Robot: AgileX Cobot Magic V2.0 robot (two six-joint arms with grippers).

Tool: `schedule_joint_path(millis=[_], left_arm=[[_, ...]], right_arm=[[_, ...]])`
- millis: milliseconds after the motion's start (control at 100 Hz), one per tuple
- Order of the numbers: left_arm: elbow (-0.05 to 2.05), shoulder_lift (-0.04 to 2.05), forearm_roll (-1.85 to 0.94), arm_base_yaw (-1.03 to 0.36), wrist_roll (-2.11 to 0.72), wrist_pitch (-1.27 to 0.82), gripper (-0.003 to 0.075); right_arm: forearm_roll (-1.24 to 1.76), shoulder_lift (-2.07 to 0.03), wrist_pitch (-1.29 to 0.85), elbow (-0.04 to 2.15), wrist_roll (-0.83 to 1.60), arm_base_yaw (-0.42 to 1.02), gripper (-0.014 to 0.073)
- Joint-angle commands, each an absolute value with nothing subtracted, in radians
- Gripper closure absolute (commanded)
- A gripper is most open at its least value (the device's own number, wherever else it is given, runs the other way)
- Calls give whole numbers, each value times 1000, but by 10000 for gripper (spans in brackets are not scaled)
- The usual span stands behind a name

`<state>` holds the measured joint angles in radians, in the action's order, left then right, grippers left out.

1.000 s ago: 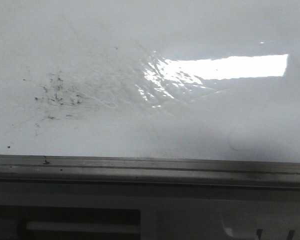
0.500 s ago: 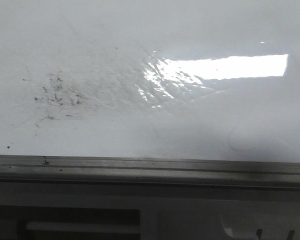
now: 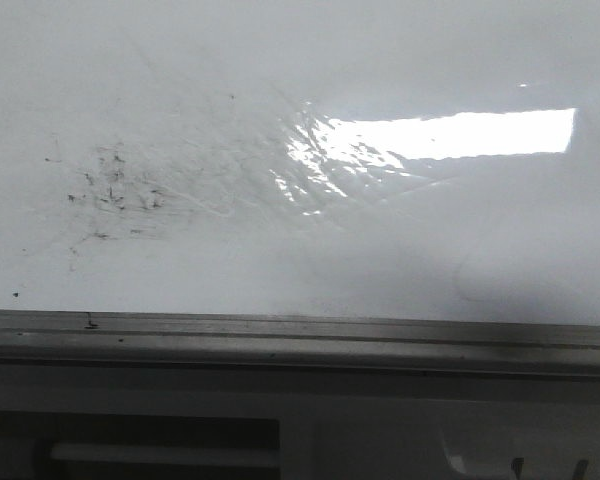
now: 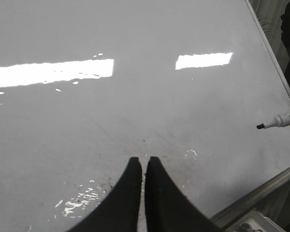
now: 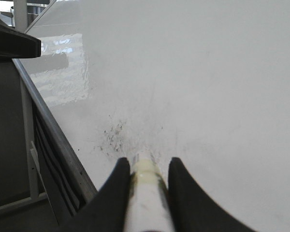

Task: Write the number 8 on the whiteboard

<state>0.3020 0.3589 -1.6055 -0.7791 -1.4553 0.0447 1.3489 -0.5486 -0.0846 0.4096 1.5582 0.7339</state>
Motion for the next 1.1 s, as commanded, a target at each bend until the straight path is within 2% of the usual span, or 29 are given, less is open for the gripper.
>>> schedule_joint_path(millis=[0, 250, 480, 680, 980, 1090], left_arm=[[330, 367, -1607, -788, -1445, 30, 741], [330, 367, -1607, -788, -1445, 30, 741], [330, 367, -1607, -788, -1445, 30, 741], [330, 367, -1607, -788, -1445, 30, 741], [330, 367, -1607, -788, -1445, 30, 741], [330, 367, -1607, -788, -1445, 30, 741]], right_arm=[[1359, -549, -53, 437, 1563, 733, 638], [1260, -547, -47, 443, 1512, 733, 638], [714, -535, 28, 448, 856, 722, 638], [362, -535, 50, 448, 524, 668, 638], [155, -535, 34, 448, 466, 640, 637], [-6, -537, 32, 448, 340, 640, 637]])
